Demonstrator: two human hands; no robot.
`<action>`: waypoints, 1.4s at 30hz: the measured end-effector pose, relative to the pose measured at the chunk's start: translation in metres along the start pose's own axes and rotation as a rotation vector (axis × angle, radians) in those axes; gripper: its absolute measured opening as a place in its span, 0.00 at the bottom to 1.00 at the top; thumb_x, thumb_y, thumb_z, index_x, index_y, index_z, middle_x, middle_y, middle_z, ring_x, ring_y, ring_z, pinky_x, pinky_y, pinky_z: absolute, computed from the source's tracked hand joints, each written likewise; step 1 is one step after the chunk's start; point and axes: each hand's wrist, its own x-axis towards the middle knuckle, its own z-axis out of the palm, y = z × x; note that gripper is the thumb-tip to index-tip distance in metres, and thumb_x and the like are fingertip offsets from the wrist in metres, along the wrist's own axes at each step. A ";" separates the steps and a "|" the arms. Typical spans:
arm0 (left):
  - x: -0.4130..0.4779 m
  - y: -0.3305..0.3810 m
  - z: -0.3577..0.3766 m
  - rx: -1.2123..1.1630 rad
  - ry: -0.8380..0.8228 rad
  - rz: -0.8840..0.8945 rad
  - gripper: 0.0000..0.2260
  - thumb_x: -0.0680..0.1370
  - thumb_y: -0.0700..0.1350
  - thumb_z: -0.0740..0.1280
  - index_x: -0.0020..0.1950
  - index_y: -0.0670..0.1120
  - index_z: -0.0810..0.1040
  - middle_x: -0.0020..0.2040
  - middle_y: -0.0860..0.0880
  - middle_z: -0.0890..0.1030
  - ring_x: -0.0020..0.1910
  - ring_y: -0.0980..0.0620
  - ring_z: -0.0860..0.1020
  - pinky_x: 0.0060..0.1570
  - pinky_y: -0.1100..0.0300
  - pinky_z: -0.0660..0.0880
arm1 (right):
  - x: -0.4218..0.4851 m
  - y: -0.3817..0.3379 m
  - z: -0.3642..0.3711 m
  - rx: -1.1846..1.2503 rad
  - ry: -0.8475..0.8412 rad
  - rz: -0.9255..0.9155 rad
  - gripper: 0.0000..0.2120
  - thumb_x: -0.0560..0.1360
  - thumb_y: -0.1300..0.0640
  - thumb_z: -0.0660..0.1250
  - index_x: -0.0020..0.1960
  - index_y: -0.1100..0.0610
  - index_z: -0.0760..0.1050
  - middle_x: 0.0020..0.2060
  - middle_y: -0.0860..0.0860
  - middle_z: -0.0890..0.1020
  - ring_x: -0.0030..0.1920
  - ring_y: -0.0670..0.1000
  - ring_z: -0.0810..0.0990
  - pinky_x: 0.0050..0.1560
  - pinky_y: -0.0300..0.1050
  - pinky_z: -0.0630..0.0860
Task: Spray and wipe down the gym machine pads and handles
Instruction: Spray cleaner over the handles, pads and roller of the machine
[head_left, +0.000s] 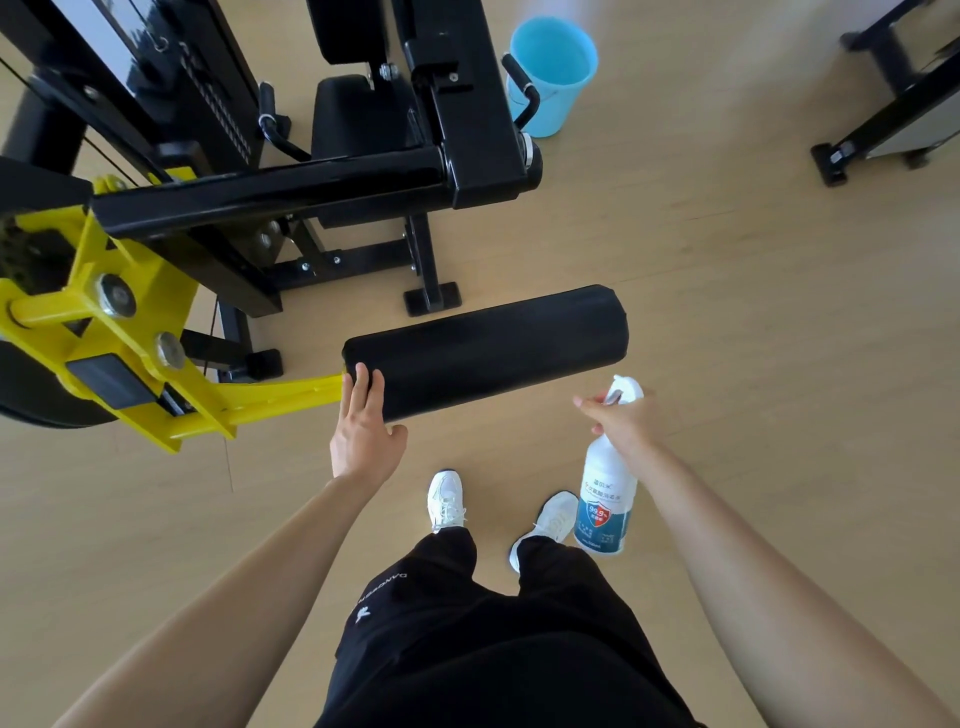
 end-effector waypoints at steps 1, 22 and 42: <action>-0.001 -0.001 0.001 0.012 -0.004 0.004 0.36 0.79 0.41 0.69 0.84 0.49 0.56 0.86 0.53 0.48 0.84 0.50 0.44 0.61 0.50 0.78 | 0.004 0.002 -0.002 0.021 0.024 0.020 0.23 0.68 0.47 0.81 0.57 0.54 0.75 0.41 0.46 0.84 0.29 0.43 0.82 0.34 0.39 0.72; -0.030 -0.025 0.006 -0.163 -0.004 -0.077 0.15 0.76 0.40 0.69 0.62 0.48 0.84 0.66 0.50 0.81 0.68 0.46 0.73 0.60 0.51 0.74 | -0.073 -0.037 0.095 -0.459 -0.254 -0.295 0.15 0.69 0.49 0.74 0.48 0.57 0.76 0.45 0.53 0.83 0.45 0.54 0.84 0.46 0.48 0.82; -0.002 0.215 0.068 -0.256 -0.411 0.285 0.11 0.81 0.45 0.67 0.61 0.56 0.82 0.59 0.60 0.80 0.62 0.57 0.77 0.62 0.58 0.76 | 0.068 0.014 -0.103 0.146 -0.159 -0.032 0.11 0.72 0.49 0.74 0.48 0.53 0.75 0.31 0.45 0.75 0.24 0.40 0.74 0.30 0.26 0.69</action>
